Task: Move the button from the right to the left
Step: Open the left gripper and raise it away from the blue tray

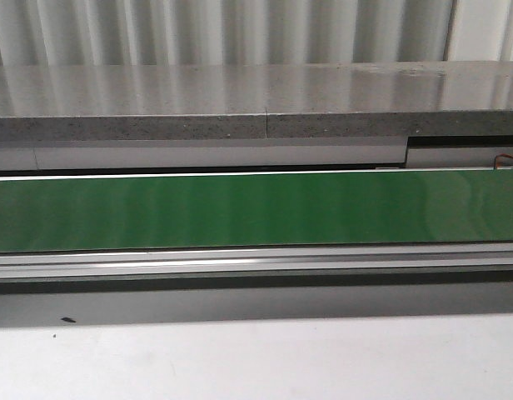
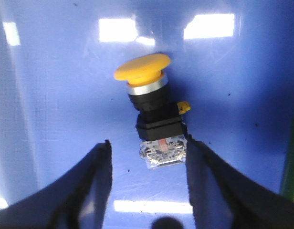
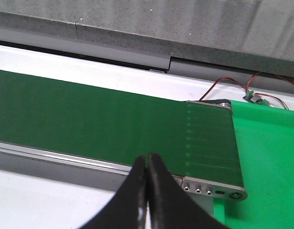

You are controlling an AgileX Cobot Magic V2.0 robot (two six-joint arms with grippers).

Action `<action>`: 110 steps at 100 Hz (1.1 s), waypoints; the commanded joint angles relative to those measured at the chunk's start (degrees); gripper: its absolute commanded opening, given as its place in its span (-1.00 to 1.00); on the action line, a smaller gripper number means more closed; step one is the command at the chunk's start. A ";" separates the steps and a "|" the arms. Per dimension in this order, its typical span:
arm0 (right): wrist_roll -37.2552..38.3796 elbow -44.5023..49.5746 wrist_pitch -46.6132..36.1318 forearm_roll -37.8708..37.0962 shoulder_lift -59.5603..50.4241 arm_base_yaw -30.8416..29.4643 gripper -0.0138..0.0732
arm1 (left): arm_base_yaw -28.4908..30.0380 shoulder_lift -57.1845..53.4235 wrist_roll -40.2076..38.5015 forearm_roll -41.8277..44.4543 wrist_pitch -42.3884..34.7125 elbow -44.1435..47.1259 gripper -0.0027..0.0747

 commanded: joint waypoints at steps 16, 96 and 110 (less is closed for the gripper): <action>-0.47 -1.30 -4.61 -0.03 0.60 0.22 -0.84 | -1.57 -11.69 -4.11 -3.57 -1.91 -0.71 -0.98; -0.47 -1.30 -4.61 -0.03 0.60 0.22 -0.84 | -21.21 -42.60 -7.27 -19.95 -25.90 29.78 -0.99; -0.47 -1.30 -4.61 -0.03 0.60 0.22 -0.84 | -24.02 -49.88 -7.17 -20.23 -30.51 36.34 -0.99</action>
